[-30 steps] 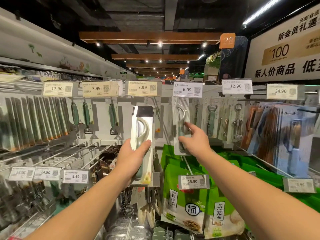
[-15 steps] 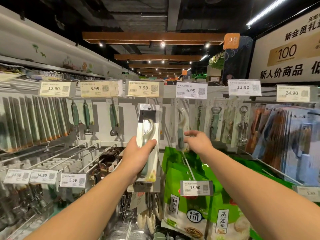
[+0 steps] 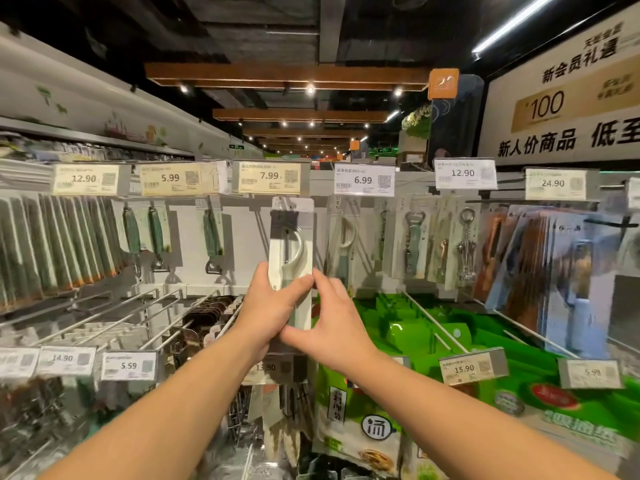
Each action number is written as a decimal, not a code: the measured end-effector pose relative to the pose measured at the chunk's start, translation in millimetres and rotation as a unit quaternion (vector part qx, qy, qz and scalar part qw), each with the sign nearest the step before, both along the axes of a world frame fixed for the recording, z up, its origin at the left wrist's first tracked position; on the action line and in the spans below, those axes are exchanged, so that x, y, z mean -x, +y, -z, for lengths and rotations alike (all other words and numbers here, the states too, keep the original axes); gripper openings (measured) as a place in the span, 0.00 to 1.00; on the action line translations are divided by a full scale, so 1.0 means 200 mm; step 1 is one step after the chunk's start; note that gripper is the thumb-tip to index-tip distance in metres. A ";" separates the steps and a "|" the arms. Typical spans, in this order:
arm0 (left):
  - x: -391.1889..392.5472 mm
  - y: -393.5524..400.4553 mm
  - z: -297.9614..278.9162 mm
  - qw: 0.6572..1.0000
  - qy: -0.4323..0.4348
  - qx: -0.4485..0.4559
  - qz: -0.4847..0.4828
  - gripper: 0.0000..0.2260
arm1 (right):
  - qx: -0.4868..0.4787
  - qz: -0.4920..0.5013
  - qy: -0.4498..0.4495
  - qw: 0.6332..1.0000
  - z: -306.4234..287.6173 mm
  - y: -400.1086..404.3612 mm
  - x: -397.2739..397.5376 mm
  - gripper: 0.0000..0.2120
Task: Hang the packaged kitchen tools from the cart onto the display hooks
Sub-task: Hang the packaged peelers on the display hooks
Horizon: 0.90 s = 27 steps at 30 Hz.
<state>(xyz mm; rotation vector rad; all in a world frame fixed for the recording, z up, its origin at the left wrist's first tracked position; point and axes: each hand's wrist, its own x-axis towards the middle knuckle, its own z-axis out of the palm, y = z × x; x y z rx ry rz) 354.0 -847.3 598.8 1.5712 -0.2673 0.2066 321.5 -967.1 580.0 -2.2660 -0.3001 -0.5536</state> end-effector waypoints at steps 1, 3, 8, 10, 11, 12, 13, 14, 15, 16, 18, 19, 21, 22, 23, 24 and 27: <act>0.02 0.00 -0.01 1.000 0.002 -0.001 0.001 0.13 | 0.006 0.008 -0.002 1.000 0.00 0.02 0.01 0.52; 0.03 0.01 0.00 1.000 0.009 0.003 0.000 0.13 | 0.001 0.011 0.010 1.000 -0.01 0.05 0.02 0.52; 0.07 0.02 0.00 0.999 0.045 0.018 0.000 0.26 | -0.060 0.029 0.029 0.997 0.00 0.07 0.02 0.45; 0.08 0.03 0.00 0.998 0.063 0.022 0.001 0.27 | -0.089 0.024 0.035 0.995 0.00 0.07 0.01 0.40; 0.09 0.04 -0.01 0.997 0.065 0.030 0.002 0.24 | -0.099 0.018 0.038 0.994 -0.01 0.06 0.01 0.38; 0.09 0.05 -0.01 0.996 0.074 0.045 -0.002 0.18 | -0.103 0.013 0.039 0.994 -0.01 0.06 0.01 0.36; 0.09 0.06 -0.01 0.995 0.082 0.050 -0.006 0.13 | -0.103 0.012 0.038 0.994 -0.01 0.05 0.01 0.34; 0.08 0.07 -0.01 0.995 0.091 0.042 -0.009 0.11 | -0.103 0.012 0.036 0.994 -0.01 0.05 0.01 0.34; 0.08 0.07 -0.01 0.995 0.095 0.026 -0.019 0.10 | -0.104 0.016 0.032 0.994 0.00 0.04 0.01 0.33; 0.08 0.08 -0.01 0.995 0.096 0.010 -0.028 0.08 | -0.105 0.022 0.027 0.994 0.00 0.03 0.01 0.34; 0.09 0.10 -0.01 0.995 0.092 -0.014 -0.037 0.08 | -0.101 0.037 0.006 0.994 0.01 0.00 0.02 0.34; 0.09 0.11 -0.01 0.995 0.089 -0.019 -0.036 0.08 | -0.096 0.044 -0.008 0.994 0.02 -0.02 0.02 0.35; 0.09 0.14 -0.02 0.995 0.089 -0.026 -0.044 0.09 | -0.086 0.058 -0.031 0.994 0.03 -0.06 0.04 0.35; 0.10 0.15 -0.02 0.995 0.089 -0.025 -0.047 0.09 | -0.084 0.066 -0.041 0.993 0.04 -0.08 0.05 0.35; 0.10 0.16 -0.02 0.994 0.093 -0.020 -0.047 0.10 | -0.085 0.073 -0.051 0.992 0.05 -0.11 0.05 0.35; 0.10 0.18 -0.02 0.994 0.097 -0.018 -0.044 0.10 | -0.087 0.079 -0.061 0.991 0.06 -0.13 0.06 0.34; 0.11 0.19 -0.02 0.994 0.092 -0.026 -0.047 0.09 | -0.081 0.096 -0.086 0.988 0.07 -0.20 0.07 0.34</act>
